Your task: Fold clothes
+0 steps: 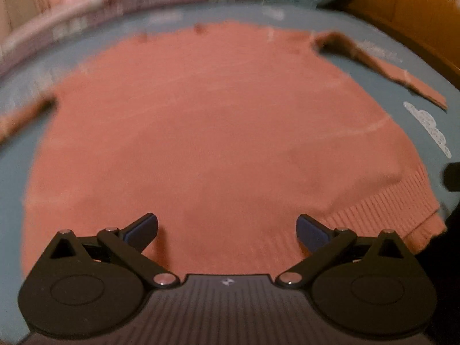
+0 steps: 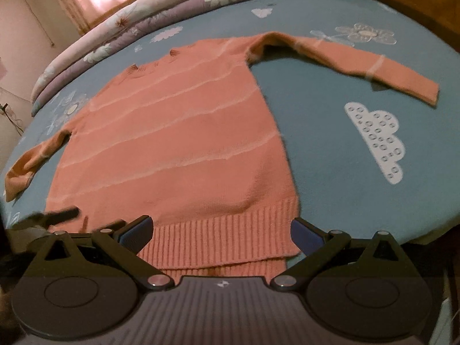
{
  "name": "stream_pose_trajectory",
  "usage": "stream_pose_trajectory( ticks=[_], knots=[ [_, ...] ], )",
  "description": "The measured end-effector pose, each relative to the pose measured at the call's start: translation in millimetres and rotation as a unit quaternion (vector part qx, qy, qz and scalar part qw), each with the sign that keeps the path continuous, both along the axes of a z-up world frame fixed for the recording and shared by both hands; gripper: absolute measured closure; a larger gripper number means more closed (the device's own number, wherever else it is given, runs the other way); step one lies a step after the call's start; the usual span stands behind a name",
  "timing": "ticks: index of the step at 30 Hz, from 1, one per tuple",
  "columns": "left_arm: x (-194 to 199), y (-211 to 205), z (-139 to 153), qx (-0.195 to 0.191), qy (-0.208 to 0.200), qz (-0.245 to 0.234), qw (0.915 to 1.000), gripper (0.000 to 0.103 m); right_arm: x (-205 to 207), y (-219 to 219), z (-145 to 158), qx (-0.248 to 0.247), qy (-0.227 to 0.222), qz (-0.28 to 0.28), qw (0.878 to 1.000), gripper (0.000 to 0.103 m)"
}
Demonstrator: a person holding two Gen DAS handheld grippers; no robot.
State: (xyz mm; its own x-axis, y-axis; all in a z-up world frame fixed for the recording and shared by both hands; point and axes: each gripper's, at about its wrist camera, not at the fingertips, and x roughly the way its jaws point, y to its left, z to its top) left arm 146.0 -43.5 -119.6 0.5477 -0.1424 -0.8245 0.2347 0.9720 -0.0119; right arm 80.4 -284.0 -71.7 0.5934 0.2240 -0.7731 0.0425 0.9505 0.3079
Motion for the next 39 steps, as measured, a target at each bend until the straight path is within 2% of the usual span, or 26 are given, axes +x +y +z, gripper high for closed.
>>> stream_pose_trajectory(
  ticks=[1,5,8,11,13,16,21,24,27,29,32,34,36,39],
  knots=[
    [-6,-3,-2,0.0,-0.008,0.004,1.0,0.001,-3,-2,2,-0.004,0.0,-0.004,1.0,0.0],
    [-26,-11,5,-0.013,-0.026,-0.037,0.9989,0.001,-9,-9,7,-0.015,-0.001,-0.024,1.0,0.0],
    [-26,11,21,-0.016,-0.058,-0.029,0.9978,0.001,-12,-9,14,-0.012,-0.006,-0.033,0.999,0.0],
    [-14,52,25,-0.023,-0.049,0.042,0.9976,0.001,-16,-6,23,-0.023,-0.022,-0.031,0.999,0.0],
    [-11,76,21,-0.045,-0.029,0.078,0.9955,0.001,-19,-5,30,-0.033,-0.03,-0.034,0.998,0.0],
    [-10,93,19,-0.062,-0.032,0.094,0.9932,0.001,-21,-9,42,-0.048,-0.042,-0.048,0.997,0.0],
    [0,92,29,-0.09,-0.063,0.078,0.9909,0.001,-24,-16,63,-0.078,-0.061,-0.075,0.992,0.0],
    [19,81,36,-0.096,-0.069,0.043,0.992,0.001,-25,-11,67,-0.09,-0.064,-0.074,0.991,0.0],
    [39,67,36,-0.086,-0.083,0.001,0.9929,0.001,-23,5,59,-0.107,-0.066,-0.033,0.992,0.0],
    [51,60,28,-0.078,-0.088,-0.019,0.9928,0.001,-19,21,45,-0.154,-0.055,-0.001,0.986,0.0],
    [66,54,11,-0.071,-0.087,-0.039,0.993,0.001,-8,47,12,-0.272,-0.007,0.047,0.961,0.0],
    [67,54,3,-0.062,-0.066,-0.049,0.9946,0.001,0,55,-5,-0.318,0.018,0.059,0.946,0.0],
    [64,57,3,-0.064,-0.072,-0.059,0.9936,0.001,8,55,-18,-0.309,0.041,0.064,0.948,0.0],
    [62,66,0,-0.094,-0.077,-0.062,0.9907,0.001,16,53,-38,-0.308,0.085,0.068,0.945,0.0]
  ],
)
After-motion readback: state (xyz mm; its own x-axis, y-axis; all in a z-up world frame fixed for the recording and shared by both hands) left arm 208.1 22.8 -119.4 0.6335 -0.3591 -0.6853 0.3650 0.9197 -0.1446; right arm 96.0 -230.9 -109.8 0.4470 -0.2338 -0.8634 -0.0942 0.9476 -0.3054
